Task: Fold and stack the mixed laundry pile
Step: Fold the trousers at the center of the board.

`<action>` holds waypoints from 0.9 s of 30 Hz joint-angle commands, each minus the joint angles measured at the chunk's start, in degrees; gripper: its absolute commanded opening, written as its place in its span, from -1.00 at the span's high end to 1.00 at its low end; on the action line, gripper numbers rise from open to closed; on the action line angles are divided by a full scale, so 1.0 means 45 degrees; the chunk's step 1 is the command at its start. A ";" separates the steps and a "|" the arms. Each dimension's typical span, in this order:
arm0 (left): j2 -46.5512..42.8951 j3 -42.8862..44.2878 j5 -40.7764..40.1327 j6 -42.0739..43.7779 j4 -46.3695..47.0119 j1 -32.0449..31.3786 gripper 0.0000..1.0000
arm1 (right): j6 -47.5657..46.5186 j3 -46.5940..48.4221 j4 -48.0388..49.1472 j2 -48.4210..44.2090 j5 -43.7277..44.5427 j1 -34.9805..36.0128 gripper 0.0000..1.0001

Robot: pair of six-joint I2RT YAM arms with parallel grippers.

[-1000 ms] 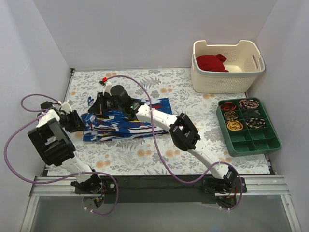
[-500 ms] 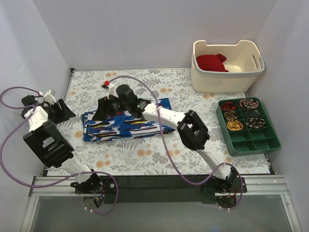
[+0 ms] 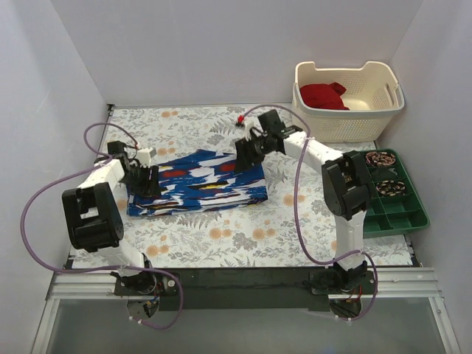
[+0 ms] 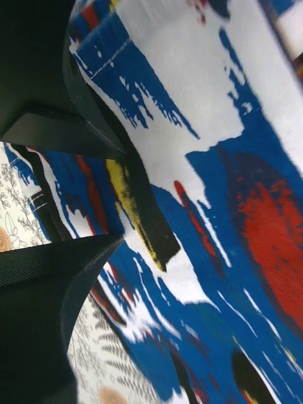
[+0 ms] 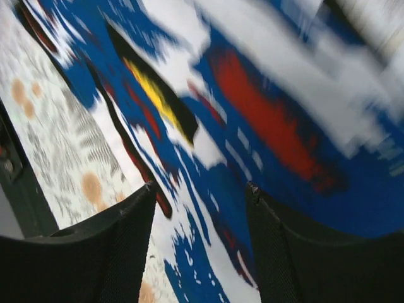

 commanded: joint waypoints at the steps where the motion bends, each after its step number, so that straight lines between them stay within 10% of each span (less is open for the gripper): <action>1: 0.0622 -0.0601 -0.1553 0.0687 0.0275 -0.0294 0.03 | -0.1375 -0.1964 -0.1888 -0.0021 -0.0256 -0.0074 -0.23; 13: -0.1073 -0.2322 -0.1128 0.4825 -0.1654 -0.0646 0.21 | -0.1938 -0.7262 -0.2451 -0.2655 -0.2125 -0.0113 -0.23; 19: -0.1879 0.0977 0.4041 0.4424 -0.1818 -0.0859 -0.24 | -0.2490 -0.3446 -0.3549 -0.4104 -0.3692 -0.0484 -0.43; 27: 0.0739 0.2737 0.3250 0.0845 0.2522 -0.2715 -0.35 | -0.0108 0.2539 -0.1717 0.0481 -0.1546 -0.0524 -0.34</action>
